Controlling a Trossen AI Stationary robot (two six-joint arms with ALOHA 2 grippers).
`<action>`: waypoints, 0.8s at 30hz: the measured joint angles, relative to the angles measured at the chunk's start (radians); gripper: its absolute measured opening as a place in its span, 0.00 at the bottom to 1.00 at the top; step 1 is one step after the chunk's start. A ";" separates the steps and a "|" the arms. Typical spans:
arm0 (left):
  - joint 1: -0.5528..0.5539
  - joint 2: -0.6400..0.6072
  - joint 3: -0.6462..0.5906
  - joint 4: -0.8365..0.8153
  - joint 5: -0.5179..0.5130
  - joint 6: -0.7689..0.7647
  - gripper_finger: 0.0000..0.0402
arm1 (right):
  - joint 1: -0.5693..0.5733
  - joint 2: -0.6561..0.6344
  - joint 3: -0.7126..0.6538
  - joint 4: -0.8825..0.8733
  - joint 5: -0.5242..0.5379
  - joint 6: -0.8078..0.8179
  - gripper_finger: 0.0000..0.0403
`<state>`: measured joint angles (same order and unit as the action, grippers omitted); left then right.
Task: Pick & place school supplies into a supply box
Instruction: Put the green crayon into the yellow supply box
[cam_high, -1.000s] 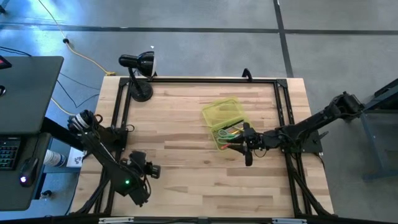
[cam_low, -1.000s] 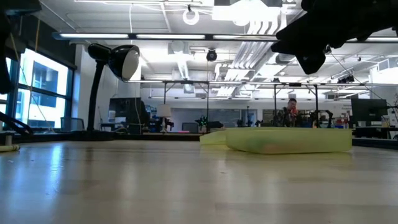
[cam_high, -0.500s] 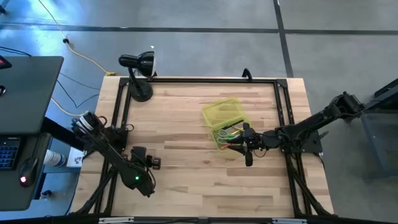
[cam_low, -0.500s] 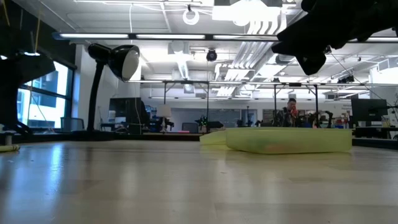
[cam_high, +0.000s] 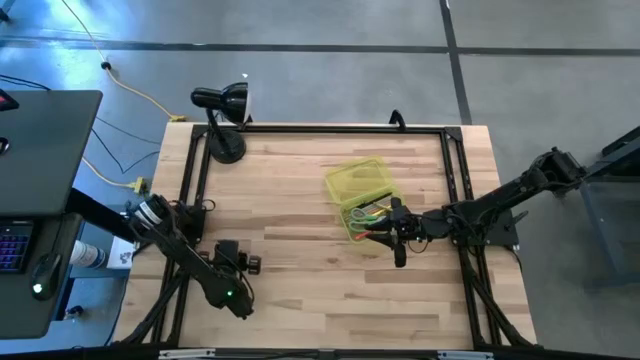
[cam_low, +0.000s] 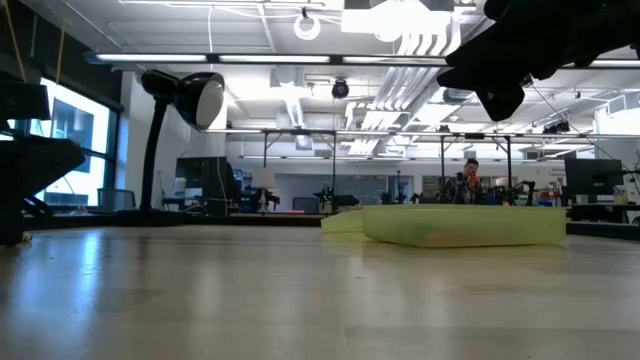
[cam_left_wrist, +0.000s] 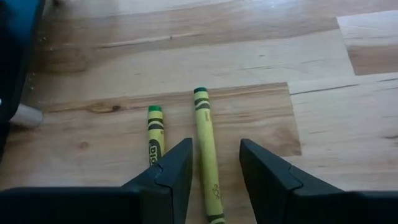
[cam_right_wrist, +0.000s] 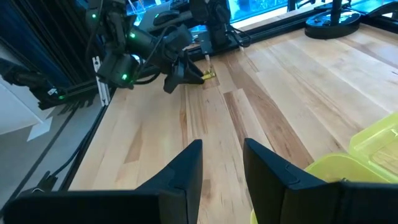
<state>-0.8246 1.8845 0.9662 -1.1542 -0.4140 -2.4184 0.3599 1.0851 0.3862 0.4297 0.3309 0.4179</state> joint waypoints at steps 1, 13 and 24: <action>-0.001 0.008 0.001 -0.001 -0.004 -0.001 0.42 | 0.000 0.000 0.000 0.000 0.000 0.000 0.23; -0.002 0.083 0.000 0.028 -0.053 0.001 0.42 | 0.000 0.000 0.000 0.000 0.000 0.008 0.23; -0.061 0.166 0.000 0.014 -0.101 -0.130 0.42 | 0.001 0.000 0.000 -0.002 -0.007 0.030 0.23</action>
<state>-0.8860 2.0501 0.9659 -1.1401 -0.5149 -2.5487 0.3611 1.0851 0.3862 0.4274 0.3237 0.4477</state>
